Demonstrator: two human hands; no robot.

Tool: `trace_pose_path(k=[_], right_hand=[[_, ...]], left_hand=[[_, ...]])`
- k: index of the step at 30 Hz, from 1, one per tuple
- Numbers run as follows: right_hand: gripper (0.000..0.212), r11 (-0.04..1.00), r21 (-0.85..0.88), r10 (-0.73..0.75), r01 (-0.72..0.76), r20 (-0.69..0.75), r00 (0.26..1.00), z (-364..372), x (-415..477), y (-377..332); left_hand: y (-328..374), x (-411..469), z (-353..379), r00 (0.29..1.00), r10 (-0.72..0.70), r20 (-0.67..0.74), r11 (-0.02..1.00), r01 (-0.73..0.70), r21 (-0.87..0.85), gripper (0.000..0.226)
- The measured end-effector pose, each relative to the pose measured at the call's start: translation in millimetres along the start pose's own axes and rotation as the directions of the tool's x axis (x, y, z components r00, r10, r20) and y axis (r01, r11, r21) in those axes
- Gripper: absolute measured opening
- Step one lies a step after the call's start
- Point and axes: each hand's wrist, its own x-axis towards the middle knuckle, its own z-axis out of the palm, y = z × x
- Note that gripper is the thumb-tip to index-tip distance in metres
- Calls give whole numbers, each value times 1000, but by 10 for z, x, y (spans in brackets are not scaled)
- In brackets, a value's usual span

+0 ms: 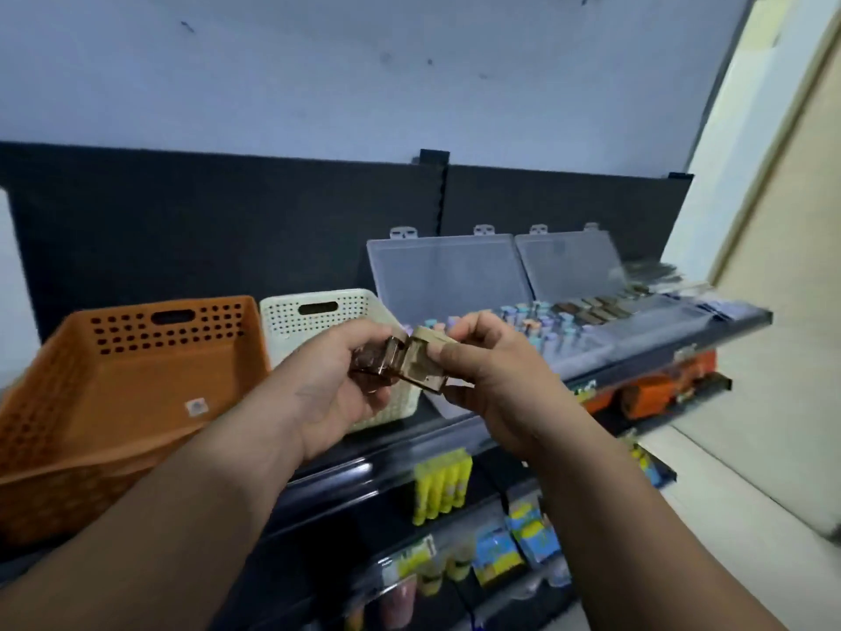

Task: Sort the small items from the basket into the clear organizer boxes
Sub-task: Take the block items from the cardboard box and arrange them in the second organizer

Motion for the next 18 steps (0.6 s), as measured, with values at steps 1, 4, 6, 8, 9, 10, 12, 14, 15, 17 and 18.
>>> trace_pose_path(k=[1,4,6,8,9,10,12,14,15,17,18], right_hand=[[25,1000,-10,2,-2,-24,1000,-214,-95,-5],[21,999,-35,11,-13,-71,997,-783,-356,-34],[25,999,-40,15,-19,-110,994,-1127,-511,-60],[28,1000,-30,5,-9,-156,988,-1481,-646,-98],[29,1000,-17,-1,-2,-177,984,-1649,-701,-115],[30,1000,-2,-4,4,-195,981,-1789,-743,-130],[29,1000,17,-1,5,-245,970,-2091,-811,-149],[27,1000,21,9,-3,-304,953,-2361,-854,-160],[26,1000,21,13,-7,-326,945,-2463,-862,-164],[26,999,30,21,-11,-370,929,-2681,-850,-159],[27,999,38,26,-12,-393,919,-2793,-823,-151]], left_hand=[[-102,36,208,999,1,44,1000,-2,28,7],[-392,125,758,992,-18,127,996,6,93,10],[-567,185,1089,987,-42,153,996,29,87,12],[-730,253,1433,985,-64,161,995,51,86,7],[-801,295,1587,984,-68,168,995,54,88,7],[-855,330,1721,982,-60,177,995,45,89,9],[-954,421,2018,978,-37,207,995,17,96,10],[-1025,522,2282,969,-11,248,991,-23,135,11],[-1053,570,2381,964,8,264,985,-53,161,13],[-1128,716,2582,954,48,295,972,-113,206,15],[-1157,792,2683,949,67,308,965,-140,220,16]])
